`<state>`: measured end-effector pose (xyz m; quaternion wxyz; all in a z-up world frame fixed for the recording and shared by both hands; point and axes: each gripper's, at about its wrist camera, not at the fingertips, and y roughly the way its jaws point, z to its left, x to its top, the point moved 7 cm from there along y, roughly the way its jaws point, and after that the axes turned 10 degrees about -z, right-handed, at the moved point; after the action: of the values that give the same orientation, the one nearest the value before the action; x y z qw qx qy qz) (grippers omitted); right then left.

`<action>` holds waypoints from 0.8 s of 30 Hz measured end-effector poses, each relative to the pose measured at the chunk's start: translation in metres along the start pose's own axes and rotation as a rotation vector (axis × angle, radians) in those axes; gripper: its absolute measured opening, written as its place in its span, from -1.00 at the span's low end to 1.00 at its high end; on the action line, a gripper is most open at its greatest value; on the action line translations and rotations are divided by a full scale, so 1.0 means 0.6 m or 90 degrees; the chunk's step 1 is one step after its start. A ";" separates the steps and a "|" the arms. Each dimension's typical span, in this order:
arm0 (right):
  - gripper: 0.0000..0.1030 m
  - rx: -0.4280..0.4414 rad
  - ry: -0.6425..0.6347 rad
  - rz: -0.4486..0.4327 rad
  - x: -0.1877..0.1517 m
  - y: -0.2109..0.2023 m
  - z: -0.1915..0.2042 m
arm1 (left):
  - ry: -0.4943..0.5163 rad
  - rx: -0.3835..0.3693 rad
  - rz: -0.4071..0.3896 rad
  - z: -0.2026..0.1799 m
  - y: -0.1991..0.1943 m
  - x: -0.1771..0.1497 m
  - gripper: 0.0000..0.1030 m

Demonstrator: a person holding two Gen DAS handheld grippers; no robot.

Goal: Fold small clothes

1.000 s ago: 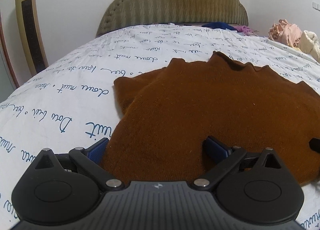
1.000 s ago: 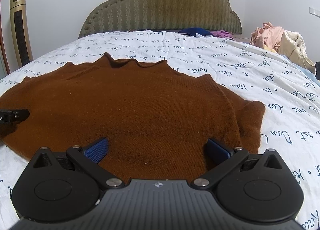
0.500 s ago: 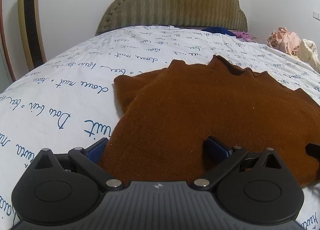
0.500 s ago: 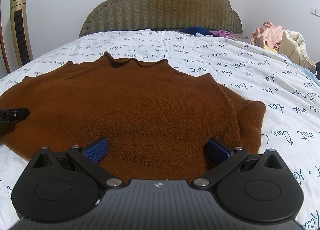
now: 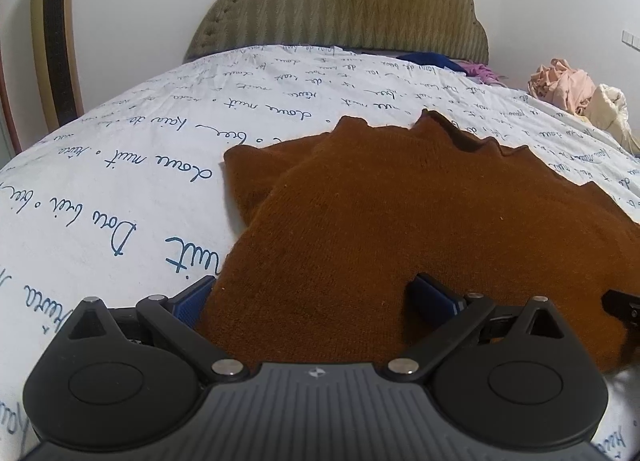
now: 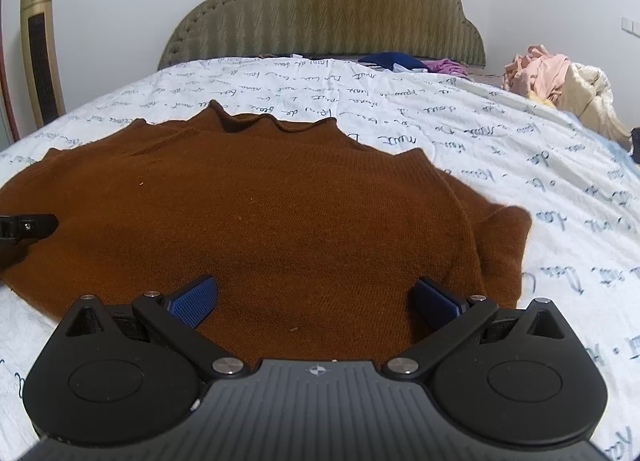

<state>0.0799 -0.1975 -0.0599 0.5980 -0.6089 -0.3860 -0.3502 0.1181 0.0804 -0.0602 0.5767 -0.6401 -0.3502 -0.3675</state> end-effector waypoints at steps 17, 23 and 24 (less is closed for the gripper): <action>0.99 0.196 -0.143 -0.045 0.066 -0.079 0.248 | -0.062 -0.061 0.088 0.133 0.063 0.117 1.00; 0.98 0.180 -0.328 -0.059 0.031 -0.082 0.348 | -0.145 -0.167 0.154 0.120 0.115 0.109 1.00; 0.98 0.175 -0.348 -0.059 0.026 -0.077 0.361 | -0.164 -0.186 0.162 0.116 0.125 0.111 1.00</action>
<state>0.0385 0.0191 -0.0333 0.5324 -0.5756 -0.6036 -0.1447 0.2204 0.1448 -0.0426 0.4698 -0.7975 -0.2806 -0.2540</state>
